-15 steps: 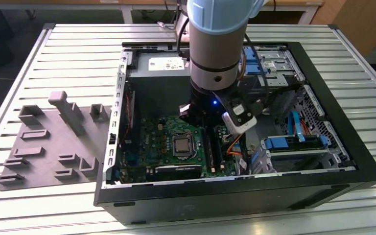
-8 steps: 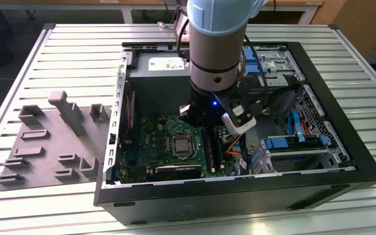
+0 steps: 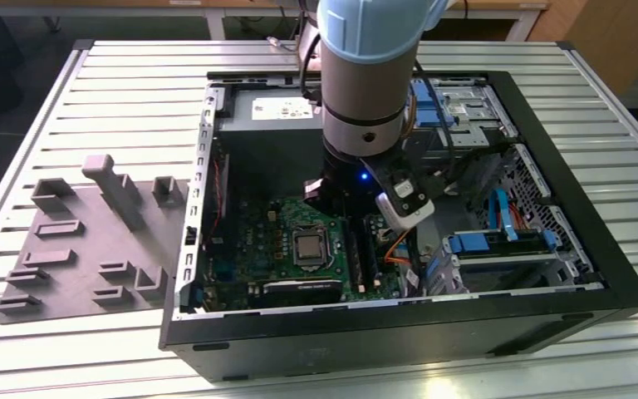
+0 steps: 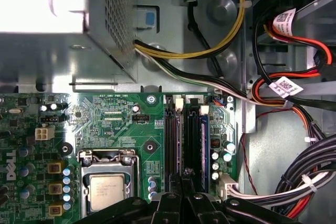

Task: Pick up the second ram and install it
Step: 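Insert the second ram into the second slot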

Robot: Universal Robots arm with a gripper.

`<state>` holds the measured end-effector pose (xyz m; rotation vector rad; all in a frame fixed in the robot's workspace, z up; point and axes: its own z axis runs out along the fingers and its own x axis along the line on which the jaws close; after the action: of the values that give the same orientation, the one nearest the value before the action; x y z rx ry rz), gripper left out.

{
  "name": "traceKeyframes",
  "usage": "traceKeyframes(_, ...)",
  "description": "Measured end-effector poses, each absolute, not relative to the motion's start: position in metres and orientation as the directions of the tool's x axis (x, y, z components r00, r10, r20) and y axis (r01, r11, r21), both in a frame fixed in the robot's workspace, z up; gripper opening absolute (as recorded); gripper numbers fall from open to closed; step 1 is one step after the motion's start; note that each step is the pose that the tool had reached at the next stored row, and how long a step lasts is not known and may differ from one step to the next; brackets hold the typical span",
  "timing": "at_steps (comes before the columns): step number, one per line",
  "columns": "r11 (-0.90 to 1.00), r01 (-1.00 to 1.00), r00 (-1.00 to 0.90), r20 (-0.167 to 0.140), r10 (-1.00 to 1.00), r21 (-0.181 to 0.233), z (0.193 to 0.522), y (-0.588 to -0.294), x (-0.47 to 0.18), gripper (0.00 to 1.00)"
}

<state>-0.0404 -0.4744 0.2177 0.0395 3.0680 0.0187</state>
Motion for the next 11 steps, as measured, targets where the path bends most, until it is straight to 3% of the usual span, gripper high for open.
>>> traceKeyframes(11, 1.000, 0.025, -0.997, -0.073, 0.026, 0.013, 0.2154, -0.4744, -0.0404, 0.12)
